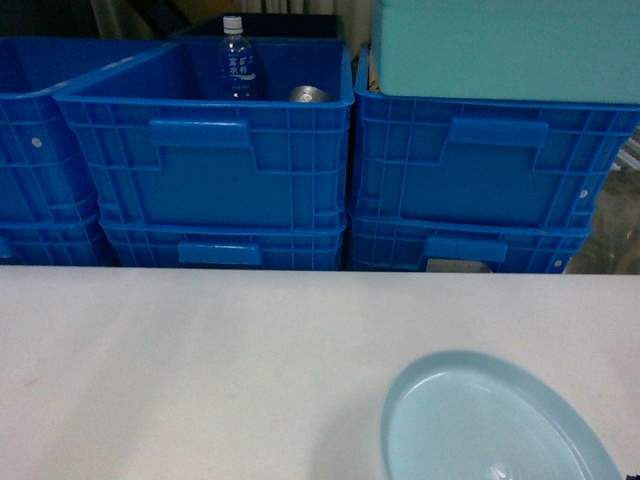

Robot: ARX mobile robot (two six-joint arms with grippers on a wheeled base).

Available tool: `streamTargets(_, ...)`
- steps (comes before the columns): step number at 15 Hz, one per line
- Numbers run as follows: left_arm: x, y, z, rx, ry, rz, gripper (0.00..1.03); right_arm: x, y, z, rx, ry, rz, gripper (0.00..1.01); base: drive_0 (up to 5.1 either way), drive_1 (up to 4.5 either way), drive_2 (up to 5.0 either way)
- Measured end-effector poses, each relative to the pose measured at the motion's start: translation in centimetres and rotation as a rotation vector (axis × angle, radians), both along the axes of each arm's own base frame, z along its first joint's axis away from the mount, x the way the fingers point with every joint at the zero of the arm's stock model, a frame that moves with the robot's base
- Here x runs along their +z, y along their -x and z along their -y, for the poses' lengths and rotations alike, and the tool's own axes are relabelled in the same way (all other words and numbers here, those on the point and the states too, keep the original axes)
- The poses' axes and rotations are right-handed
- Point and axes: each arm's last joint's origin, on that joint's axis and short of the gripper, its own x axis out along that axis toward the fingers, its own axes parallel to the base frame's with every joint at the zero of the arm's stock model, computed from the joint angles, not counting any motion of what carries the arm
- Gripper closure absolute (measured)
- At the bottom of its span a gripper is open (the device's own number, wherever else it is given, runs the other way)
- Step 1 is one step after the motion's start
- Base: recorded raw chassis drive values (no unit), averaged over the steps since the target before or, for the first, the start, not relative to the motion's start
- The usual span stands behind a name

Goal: Place blue tray on left shelf second layer neatly

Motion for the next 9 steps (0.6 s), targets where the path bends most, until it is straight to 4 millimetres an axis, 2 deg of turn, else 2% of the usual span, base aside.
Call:
streamTargets(2,0.0,0.0,0.0,0.000,0.000,0.000,0.05,0.6,0.3,0.4,0.000,0.002,-0.003,0.99,0.0,0.00,0.0)
streamTargets(4,0.0,0.0,0.0,0.000,0.000,0.000,0.05,2.2,0.3,0.9,0.012,0.005,0.030,0.99,0.0,0.00,0.0)
streamTargets(6,0.0,0.0,0.0,0.000,0.000,0.000,0.05,4.6,0.0,1.1,0.042,-0.002,0.079,0.99,0.0,0.00,0.0)
streamTargets(9,0.0,0.0,0.0,0.000,0.000,0.000,0.05,10.2,-1.1,2.4,0.084,-0.008,0.201,0.99,0.0,0.00,0.0)
